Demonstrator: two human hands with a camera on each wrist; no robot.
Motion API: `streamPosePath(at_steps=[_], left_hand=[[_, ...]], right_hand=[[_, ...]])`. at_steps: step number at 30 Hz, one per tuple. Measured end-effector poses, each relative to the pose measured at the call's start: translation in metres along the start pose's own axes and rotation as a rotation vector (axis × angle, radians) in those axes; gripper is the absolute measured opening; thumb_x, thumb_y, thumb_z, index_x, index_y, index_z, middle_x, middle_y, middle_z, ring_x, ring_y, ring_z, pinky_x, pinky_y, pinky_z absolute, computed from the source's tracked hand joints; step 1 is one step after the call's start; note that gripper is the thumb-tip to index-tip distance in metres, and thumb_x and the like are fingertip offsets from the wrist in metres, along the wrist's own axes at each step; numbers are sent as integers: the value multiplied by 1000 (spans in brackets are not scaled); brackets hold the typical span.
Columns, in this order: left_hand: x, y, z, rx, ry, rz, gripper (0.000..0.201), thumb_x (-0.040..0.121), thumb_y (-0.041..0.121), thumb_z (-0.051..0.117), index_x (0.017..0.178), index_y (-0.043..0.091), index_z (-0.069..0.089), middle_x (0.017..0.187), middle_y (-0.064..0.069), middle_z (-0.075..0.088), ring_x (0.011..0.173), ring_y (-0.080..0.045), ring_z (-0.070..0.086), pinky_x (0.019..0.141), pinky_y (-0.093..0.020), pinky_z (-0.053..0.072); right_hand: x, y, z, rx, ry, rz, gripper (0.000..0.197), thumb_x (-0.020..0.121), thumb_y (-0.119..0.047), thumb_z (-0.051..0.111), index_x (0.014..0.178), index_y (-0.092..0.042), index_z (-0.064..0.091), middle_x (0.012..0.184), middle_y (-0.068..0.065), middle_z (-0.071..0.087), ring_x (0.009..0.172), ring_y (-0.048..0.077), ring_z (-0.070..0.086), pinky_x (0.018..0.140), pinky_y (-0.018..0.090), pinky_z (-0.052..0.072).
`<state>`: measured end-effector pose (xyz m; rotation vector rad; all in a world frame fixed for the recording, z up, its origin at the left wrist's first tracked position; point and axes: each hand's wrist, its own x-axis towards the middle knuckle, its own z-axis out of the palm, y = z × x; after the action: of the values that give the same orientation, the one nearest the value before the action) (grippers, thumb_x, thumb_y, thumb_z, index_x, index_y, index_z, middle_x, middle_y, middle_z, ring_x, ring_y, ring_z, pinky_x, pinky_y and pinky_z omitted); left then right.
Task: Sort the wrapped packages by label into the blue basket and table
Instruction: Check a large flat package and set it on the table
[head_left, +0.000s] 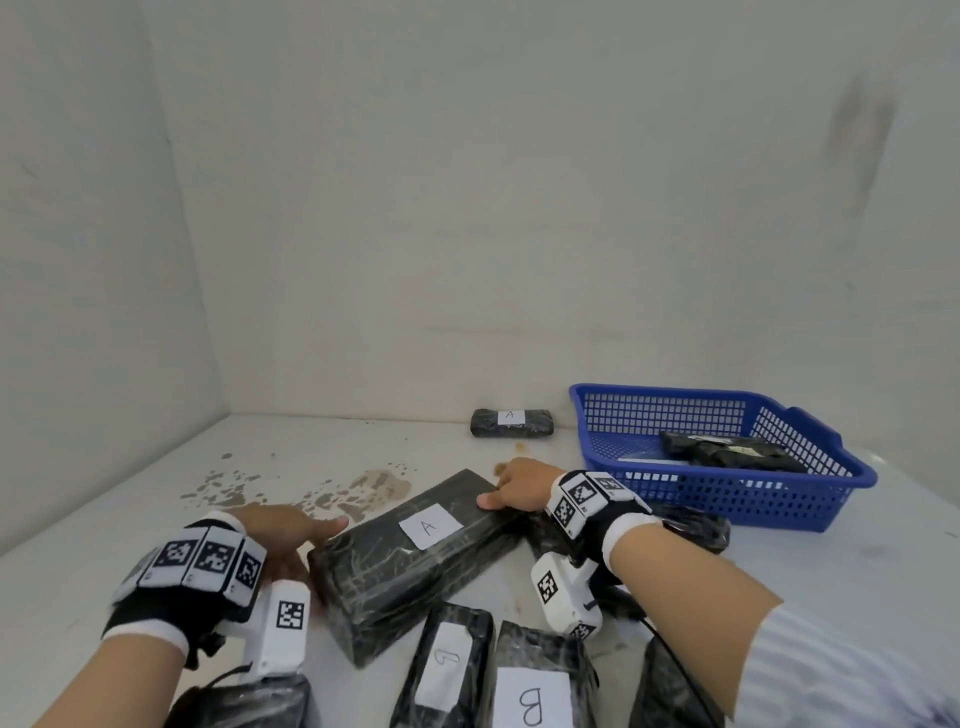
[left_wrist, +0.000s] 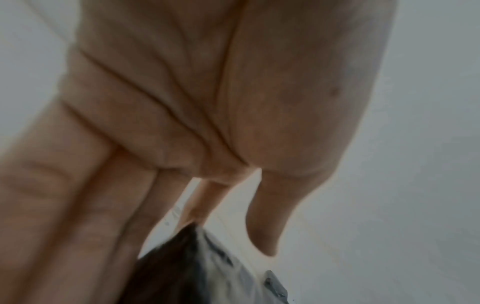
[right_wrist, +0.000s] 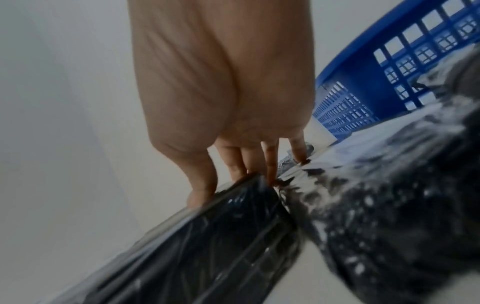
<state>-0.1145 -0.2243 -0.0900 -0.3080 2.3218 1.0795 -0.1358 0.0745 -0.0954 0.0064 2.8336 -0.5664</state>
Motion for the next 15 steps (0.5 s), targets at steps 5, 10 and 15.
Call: streamPosePath(at_steps=[5,10,15], left_hand=[[8,17,-4,-254,147,114,43,94,23,63,115,-13,53,82,-36,68,66,-39,69,57,-43,60],[10,35,1,-527,227,240,16,92,3,61,92,-12,57,81,-26,62,71,-36,60,38,-32,54],[18,55,4,-697,257,381,13,92,0,59,97,-12,56,84,-22,61,72,-29,60,41,-23,53]], right_hand=[[-3,6,-2,209,131,-2,36,96,-40,62,93,-4,62,106,12,64,100,25,61,85,30,44],[-4,-1,-18,501,294,-86,25,96,-35,63,101,-14,49,107,5,61,102,23,60,89,32,49],[-4,-7,-51,674,478,-169,34,90,-38,72,105,-18,49,107,3,59,102,23,62,89,37,54]])
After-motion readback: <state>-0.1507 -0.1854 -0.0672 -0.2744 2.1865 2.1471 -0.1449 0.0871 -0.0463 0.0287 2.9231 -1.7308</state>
